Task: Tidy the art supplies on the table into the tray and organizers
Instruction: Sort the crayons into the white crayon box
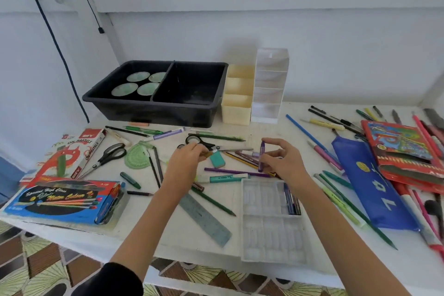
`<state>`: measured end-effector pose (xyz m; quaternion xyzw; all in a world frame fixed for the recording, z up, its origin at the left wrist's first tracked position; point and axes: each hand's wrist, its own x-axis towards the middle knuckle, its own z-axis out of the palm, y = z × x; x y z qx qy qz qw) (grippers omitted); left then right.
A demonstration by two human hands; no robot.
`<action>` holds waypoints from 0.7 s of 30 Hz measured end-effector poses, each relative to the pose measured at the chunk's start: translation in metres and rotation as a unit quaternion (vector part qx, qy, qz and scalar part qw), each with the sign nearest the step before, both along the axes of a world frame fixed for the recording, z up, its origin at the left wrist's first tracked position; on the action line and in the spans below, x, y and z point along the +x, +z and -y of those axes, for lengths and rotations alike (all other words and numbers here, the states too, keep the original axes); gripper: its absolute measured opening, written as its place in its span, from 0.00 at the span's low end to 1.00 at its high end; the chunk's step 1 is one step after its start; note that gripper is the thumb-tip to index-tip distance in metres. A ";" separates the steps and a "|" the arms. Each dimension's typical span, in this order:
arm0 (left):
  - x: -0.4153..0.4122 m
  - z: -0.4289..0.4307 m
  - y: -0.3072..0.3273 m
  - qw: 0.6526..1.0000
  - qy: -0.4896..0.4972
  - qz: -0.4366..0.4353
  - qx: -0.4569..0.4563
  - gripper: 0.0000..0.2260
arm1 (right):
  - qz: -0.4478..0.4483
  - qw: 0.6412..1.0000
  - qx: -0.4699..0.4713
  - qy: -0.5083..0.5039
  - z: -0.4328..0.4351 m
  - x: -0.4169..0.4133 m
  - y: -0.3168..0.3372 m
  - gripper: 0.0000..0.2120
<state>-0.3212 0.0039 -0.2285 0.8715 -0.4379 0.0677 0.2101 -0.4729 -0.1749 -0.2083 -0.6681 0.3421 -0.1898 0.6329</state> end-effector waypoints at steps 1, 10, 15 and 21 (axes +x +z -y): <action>-0.009 0.006 0.002 0.997 -0.001 -0.047 -0.068 0.09 | -0.005 1.000 -0.016 -0.004 0.003 -0.008 -0.001 0.19; -0.101 0.064 0.004 0.851 -0.038 -0.461 -0.248 0.12 | -0.097 0.986 -0.131 0.027 0.008 -0.065 -0.002 0.19; -0.118 0.071 -0.016 0.814 -0.012 -0.524 -0.249 0.11 | -0.117 0.972 -0.196 0.066 -0.005 -0.077 -0.012 0.19; -0.118 0.072 -0.020 0.808 -0.008 -0.533 -0.249 0.10 | -0.173 0.925 -0.336 0.032 -0.012 -0.079 -0.034 0.22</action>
